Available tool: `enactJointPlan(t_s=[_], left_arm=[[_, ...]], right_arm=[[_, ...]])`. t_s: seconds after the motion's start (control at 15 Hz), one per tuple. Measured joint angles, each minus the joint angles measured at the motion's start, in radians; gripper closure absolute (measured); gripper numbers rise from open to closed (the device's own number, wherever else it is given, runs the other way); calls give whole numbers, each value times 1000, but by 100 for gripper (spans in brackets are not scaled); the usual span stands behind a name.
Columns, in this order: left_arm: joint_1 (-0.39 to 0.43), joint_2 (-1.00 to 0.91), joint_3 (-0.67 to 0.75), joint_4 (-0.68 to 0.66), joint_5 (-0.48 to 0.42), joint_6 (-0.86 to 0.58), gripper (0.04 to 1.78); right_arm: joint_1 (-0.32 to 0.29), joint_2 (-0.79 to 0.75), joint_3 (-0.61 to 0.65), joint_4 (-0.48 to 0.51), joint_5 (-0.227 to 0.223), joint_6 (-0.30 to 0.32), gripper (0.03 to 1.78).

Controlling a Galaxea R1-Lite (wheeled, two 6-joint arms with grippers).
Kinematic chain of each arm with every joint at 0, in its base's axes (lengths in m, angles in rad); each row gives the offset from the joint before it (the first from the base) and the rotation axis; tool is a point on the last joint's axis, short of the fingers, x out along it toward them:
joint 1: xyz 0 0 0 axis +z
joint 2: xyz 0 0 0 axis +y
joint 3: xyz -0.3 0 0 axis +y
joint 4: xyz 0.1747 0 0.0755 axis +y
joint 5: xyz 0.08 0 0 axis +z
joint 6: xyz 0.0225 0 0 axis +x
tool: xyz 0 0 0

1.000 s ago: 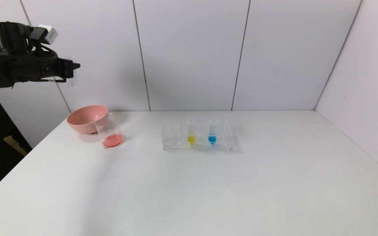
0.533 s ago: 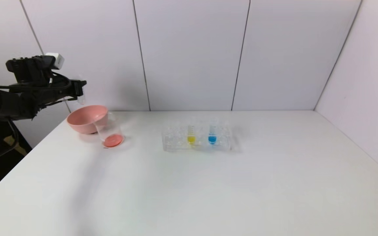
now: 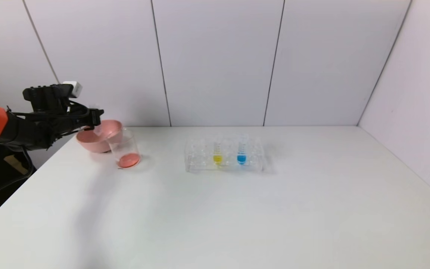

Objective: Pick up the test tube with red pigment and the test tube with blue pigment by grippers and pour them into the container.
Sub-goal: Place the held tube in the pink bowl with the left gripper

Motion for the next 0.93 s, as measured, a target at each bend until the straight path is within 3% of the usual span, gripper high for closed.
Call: enactJointPlan(t_s=[0.27, 0.47, 0.6, 0.93], left_arm=[[0, 5, 11, 9, 14, -2, 138], [-1, 1, -5, 31, 22, -9, 127], [-3, -1, -10, 37, 22, -13, 107], [-3, -11, -10, 27, 21, -16, 32]], right_arm=[[0, 0, 0, 0, 0, 0, 4], [-1, 0, 0, 0, 0, 0, 4], [0, 0, 0, 0, 0, 0, 4], [0, 0, 0, 0, 0, 0, 4]])
